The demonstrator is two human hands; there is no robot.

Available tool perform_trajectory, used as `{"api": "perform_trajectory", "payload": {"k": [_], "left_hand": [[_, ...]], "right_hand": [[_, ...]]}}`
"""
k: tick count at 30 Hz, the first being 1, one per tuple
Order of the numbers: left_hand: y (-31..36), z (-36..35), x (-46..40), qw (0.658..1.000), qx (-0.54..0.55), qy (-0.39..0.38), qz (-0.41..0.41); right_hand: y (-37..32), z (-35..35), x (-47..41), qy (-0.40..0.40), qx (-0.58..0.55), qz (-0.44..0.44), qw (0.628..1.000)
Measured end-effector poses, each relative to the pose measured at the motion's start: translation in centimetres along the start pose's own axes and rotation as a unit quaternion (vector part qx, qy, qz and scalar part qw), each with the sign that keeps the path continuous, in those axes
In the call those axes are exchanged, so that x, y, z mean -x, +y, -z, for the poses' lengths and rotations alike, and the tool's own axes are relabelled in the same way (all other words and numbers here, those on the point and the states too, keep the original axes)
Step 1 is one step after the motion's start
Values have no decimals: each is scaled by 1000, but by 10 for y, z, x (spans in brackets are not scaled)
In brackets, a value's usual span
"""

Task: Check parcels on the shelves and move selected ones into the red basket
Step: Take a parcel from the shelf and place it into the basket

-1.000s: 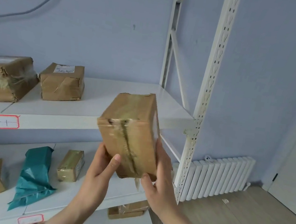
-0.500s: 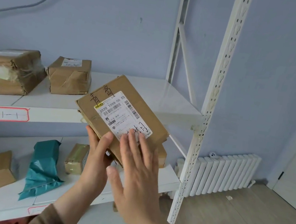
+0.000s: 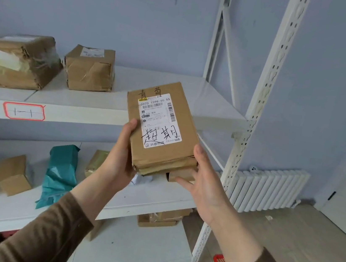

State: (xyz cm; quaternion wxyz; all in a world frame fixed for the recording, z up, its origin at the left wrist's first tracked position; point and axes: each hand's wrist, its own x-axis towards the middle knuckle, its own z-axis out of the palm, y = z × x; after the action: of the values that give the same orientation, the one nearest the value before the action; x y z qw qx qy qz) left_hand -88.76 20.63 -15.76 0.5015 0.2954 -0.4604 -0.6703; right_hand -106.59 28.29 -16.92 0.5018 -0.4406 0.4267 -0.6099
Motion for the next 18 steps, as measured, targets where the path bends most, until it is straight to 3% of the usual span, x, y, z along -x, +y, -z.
{"api": "perform_trajectory", "payload": {"k": [6,10,18], "left_hand": [[-7,-1,-5,999,-42,-22,13],[-21,-6,7,997,-56,-45,-2],[-43,-11,14,997,-36,-43,-59]], "right_hand": [[1,1,1,57,-45,37,997],[12,6,-1,81,-11,85,993],[37,22,-1,29,10,102,994]]}}
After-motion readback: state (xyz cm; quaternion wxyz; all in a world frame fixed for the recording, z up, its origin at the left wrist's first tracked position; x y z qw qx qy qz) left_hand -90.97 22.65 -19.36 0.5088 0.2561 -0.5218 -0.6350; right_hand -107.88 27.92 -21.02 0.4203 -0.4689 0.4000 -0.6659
